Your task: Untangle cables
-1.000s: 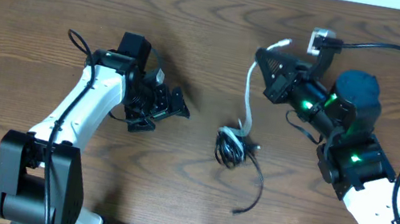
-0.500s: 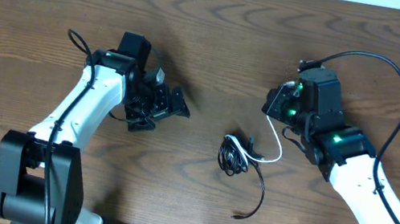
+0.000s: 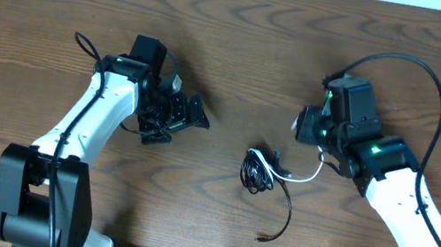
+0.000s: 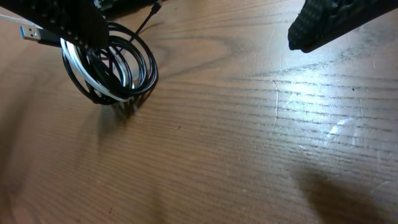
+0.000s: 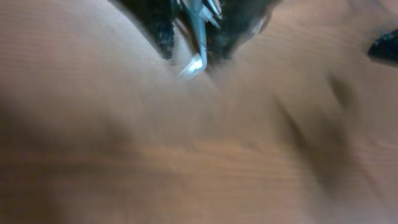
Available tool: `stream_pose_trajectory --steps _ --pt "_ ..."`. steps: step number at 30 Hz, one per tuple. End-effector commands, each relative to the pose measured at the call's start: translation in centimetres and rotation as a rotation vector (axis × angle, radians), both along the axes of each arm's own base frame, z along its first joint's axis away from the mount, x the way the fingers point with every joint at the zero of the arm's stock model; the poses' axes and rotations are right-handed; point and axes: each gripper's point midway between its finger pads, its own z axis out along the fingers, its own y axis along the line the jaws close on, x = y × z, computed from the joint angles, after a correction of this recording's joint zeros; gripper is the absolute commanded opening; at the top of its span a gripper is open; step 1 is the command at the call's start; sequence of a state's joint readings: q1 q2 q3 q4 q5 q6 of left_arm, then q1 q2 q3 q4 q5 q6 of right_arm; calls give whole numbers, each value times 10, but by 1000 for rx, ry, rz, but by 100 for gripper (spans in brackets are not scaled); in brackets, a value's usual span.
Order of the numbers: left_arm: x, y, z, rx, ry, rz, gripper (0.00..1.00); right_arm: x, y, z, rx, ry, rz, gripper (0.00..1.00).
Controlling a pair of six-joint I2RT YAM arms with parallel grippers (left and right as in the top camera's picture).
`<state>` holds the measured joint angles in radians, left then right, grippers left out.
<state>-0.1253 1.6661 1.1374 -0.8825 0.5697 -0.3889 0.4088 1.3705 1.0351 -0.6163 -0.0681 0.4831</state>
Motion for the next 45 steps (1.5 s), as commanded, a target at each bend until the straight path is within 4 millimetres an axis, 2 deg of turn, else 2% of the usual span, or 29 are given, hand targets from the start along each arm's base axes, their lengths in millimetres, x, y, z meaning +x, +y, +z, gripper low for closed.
stream_pose_trajectory --steps 1,3,6,12,20,24,26,28,32,36,38,40,45 --pt "-2 2 -3 8 5 1 98 -14 9 -4 -12 44 116 47" --pt "-1 2 -3 7 2 1 98 -31 21 -7 24 88 237 71" --pt "0 1 -3 7 -1 1 98 -52 35 -7 72 133 368 81" --pt "-1 1 -3 7 0 1 98 -73 46 -16 41 152 496 82" --pt "-1 1 -3 7 0 1 98 -85 45 -56 -88 206 517 82" --pt "-1 1 -3 7 0 0 98 -88 48 -74 -131 214 602 82" --pt "-1 1 -3 7 0 0 98 -89 48 -83 -151 226 636 79" --pt "-1 1 -3 7 0 0 98 -89 49 -92 -158 252 641 68" --pt "-1 2 -3 8 -1 0 98 -89 52 -109 -167 284 647 39" --pt "0 6 -6 40 -4 3 98 -80 58 -111 -147 267 611 1" --pt "0 6 -6 40 -4 3 98 -71 63 -104 -128 237 588 1" --pt "0 6 -6 40 -4 3 98 -59 70 -88 -107 194 569 1" --pt "0 6 -6 40 -4 3 98 -21 86 -16 -50 16 533 1"
